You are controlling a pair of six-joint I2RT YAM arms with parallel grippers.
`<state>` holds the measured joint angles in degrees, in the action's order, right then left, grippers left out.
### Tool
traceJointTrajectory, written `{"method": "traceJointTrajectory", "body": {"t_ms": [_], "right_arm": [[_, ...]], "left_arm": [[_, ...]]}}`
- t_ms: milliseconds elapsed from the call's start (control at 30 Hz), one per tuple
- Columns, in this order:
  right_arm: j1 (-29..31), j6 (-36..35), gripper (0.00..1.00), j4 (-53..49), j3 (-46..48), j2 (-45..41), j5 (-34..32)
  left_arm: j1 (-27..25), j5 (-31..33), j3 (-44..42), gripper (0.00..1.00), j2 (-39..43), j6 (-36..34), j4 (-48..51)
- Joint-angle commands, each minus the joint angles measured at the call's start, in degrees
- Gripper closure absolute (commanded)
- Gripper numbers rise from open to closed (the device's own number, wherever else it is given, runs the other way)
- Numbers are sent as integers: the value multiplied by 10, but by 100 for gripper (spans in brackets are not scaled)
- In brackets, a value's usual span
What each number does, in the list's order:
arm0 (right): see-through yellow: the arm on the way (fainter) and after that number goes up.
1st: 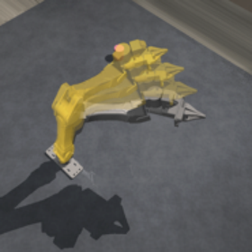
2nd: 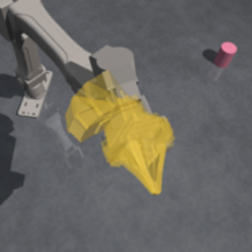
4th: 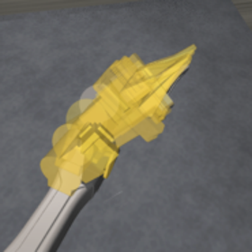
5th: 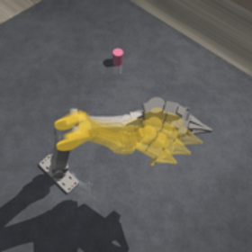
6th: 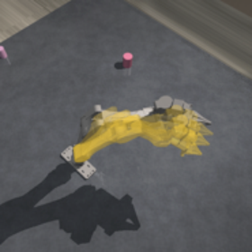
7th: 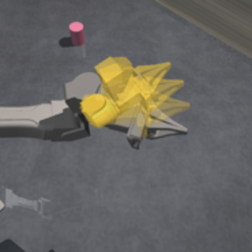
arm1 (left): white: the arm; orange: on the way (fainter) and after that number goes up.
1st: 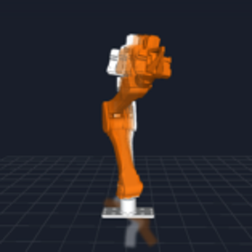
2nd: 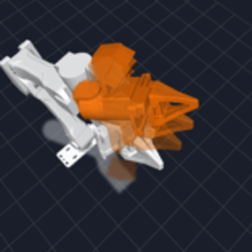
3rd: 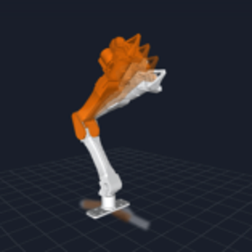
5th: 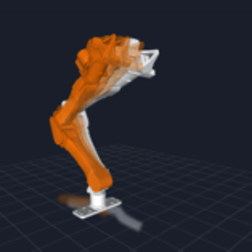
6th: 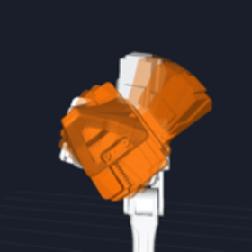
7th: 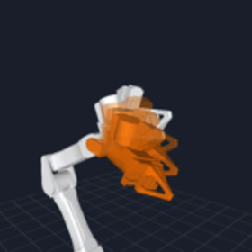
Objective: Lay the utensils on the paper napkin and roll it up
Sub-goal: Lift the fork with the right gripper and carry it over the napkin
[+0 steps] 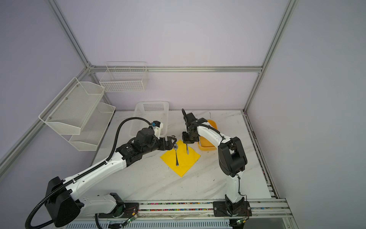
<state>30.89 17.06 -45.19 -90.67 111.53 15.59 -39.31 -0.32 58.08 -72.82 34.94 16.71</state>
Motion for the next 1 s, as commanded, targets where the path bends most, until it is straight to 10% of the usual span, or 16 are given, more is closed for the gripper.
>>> {"method": "traceJointTrajectory", "body": {"t_ms": [0, 967], "right_arm": [[17, 38, 95, 42, 28, -15, 15], [68, 95, 94, 115, 72, 56, 8]], "left_arm": [[5, 23, -36, 0, 30, 18, -22], [12, 116, -137, 0, 143, 62, -30]]}}
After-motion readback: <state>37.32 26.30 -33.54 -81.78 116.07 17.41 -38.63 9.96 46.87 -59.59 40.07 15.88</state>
